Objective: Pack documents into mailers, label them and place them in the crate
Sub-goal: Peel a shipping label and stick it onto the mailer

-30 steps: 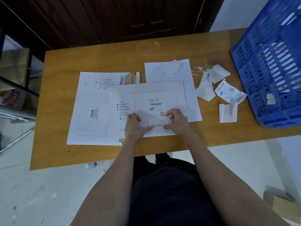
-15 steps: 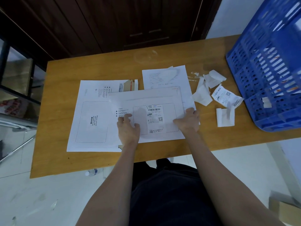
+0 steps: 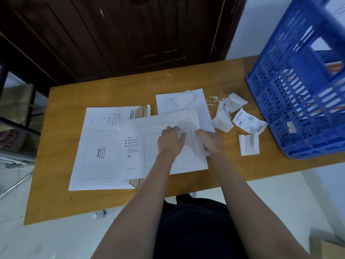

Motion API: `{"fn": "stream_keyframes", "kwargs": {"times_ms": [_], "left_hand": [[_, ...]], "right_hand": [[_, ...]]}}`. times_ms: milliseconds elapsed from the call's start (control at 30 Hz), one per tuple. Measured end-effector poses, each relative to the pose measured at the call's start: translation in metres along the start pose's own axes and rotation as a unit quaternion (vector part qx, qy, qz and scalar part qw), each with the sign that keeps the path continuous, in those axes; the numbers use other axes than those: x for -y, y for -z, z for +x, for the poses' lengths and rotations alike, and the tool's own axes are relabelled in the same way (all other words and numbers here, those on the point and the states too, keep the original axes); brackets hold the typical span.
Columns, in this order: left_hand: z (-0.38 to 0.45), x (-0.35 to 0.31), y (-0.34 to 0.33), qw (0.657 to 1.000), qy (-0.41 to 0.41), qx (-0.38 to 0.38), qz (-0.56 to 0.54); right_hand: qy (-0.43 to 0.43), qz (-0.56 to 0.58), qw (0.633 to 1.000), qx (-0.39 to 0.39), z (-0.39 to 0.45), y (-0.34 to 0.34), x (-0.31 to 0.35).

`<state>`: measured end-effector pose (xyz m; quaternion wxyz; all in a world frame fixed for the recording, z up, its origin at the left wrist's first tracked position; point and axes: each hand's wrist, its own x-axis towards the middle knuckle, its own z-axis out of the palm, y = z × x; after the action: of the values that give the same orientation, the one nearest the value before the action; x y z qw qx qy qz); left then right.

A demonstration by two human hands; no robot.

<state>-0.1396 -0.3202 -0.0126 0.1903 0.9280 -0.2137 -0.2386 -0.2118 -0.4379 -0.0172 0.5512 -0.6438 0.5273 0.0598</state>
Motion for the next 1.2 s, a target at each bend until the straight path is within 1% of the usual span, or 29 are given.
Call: {"fn": "stream_keyframes", "kwargs": {"times_ms": [67, 133, 267, 333, 367, 400, 467, 567, 633, 733, 867, 933, 1067, 1200], "left_hand": [[0.008, -0.026, 0.002, 0.997, 0.039, 0.072, -0.007], [0.012, -0.044, 0.006, 0.992, 0.085, 0.088, -0.025], [0.020, -0.056, 0.026, 0.987, 0.117, 0.071, -0.083], [0.022, -0.058, 0.039, 0.982, 0.113, 0.082, -0.128], [0.022, -0.058, 0.047, 0.980, 0.112, 0.090, -0.138], [0.021, -0.060, 0.054, 0.979, 0.113, 0.094, -0.140], [0.020, -0.065, 0.067, 0.982, 0.116, 0.079, -0.125], [0.017, -0.075, 0.086, 0.990, 0.114, 0.048, -0.062], [0.015, -0.082, 0.100, 0.992, 0.112, 0.044, -0.025], [0.010, -0.090, 0.127, 0.993, 0.113, 0.036, -0.009], [0.003, -0.092, 0.160, 0.993, 0.110, 0.042, -0.021], [-0.002, -0.091, 0.172, 0.992, 0.113, 0.030, -0.036], [-0.012, -0.089, 0.187, 0.993, 0.102, 0.013, -0.058], [-0.018, -0.087, 0.200, 0.994, 0.089, 0.010, -0.059]], "right_hand": [[-0.004, 0.140, 0.990, 0.028, -0.001, 0.003, 0.006], [0.012, 0.213, 0.975, 0.068, -0.003, 0.005, 0.013], [0.038, 0.293, 0.942, 0.160, -0.005, 0.008, 0.024], [0.032, 0.304, 0.932, 0.197, -0.003, 0.009, 0.026], [0.029, 0.306, 0.930, 0.204, -0.001, 0.009, 0.027], [0.027, 0.305, 0.931, 0.199, 0.001, 0.007, 0.028], [0.030, 0.289, 0.942, 0.164, 0.004, 0.003, 0.032], [0.021, 0.274, 0.954, 0.122, 0.007, -0.003, 0.039], [0.017, 0.267, 0.955, 0.126, 0.008, -0.007, 0.045], [0.026, 0.234, 0.963, 0.136, 0.010, -0.013, 0.056], [0.042, 0.181, 0.972, 0.144, 0.010, -0.021, 0.073], [0.045, 0.152, 0.975, 0.157, 0.010, -0.026, 0.080], [0.023, 0.088, 0.981, 0.171, 0.006, -0.037, 0.089], [-0.002, 0.064, 0.976, 0.207, 0.004, -0.046, 0.084]]}}
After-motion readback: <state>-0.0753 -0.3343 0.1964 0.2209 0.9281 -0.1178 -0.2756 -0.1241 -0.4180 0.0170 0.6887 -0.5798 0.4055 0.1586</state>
